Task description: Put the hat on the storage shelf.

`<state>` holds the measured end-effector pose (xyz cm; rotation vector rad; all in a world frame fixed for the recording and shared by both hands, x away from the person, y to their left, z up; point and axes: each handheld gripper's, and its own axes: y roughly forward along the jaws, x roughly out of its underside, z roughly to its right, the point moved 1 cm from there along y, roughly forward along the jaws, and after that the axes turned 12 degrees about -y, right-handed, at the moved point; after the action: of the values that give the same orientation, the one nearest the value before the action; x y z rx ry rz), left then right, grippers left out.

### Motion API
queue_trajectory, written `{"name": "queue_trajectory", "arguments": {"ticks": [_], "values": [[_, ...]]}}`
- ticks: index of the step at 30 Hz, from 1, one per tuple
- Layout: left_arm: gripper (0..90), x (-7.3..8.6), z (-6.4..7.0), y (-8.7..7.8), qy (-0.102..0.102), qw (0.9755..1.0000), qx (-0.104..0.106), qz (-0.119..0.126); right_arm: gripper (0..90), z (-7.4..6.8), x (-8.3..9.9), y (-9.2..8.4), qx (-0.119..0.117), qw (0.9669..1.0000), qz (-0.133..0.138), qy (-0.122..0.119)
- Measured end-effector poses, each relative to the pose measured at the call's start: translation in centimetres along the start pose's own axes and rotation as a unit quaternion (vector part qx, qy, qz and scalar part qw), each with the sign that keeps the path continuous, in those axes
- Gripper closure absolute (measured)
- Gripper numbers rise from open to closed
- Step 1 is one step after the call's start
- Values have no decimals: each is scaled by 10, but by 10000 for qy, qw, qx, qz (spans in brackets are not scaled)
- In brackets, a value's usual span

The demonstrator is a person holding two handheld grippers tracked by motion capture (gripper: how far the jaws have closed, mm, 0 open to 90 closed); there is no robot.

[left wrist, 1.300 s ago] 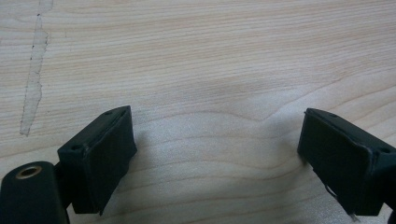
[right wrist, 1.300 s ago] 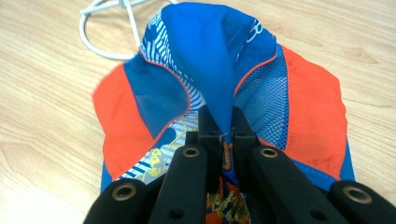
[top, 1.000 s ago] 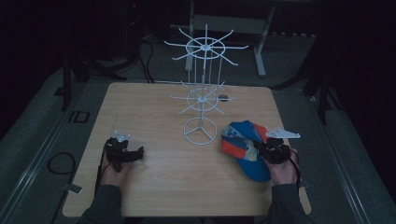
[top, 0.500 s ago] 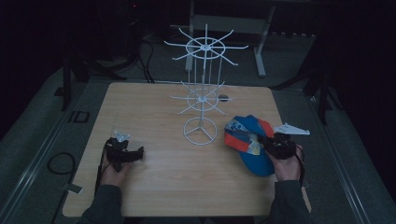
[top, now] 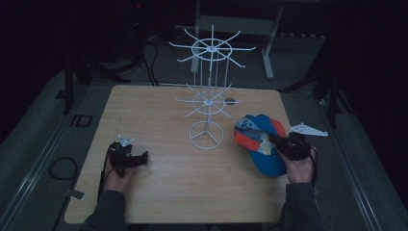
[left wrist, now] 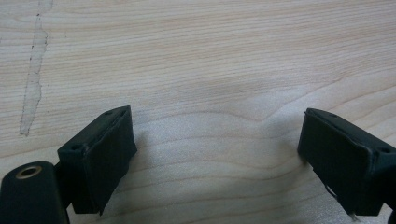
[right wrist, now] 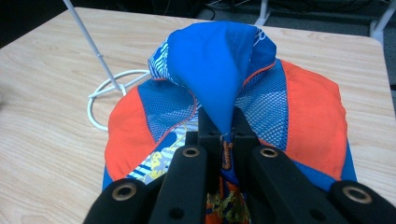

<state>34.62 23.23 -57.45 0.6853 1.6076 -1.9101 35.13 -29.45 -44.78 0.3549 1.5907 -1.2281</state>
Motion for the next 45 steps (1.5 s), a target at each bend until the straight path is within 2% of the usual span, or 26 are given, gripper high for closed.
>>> {"name": "queue_trajectory", "arguments": {"ticks": [12,28,35,45], "values": [[115,0,0,0,2,10000,4,7,878,6,-10,-2,-16,9999,115,15],[115,0,0,0,3,10000,5,0,877,18,-22,2,-210,9995,118,-213],[115,0,0,0,2,10000,5,-1,877,25,-30,-2,-240,9991,277,-208],[115,0,1,0,-7,10000,6,3,877,35,-40,-13,-220,9978,620,-22]]}}
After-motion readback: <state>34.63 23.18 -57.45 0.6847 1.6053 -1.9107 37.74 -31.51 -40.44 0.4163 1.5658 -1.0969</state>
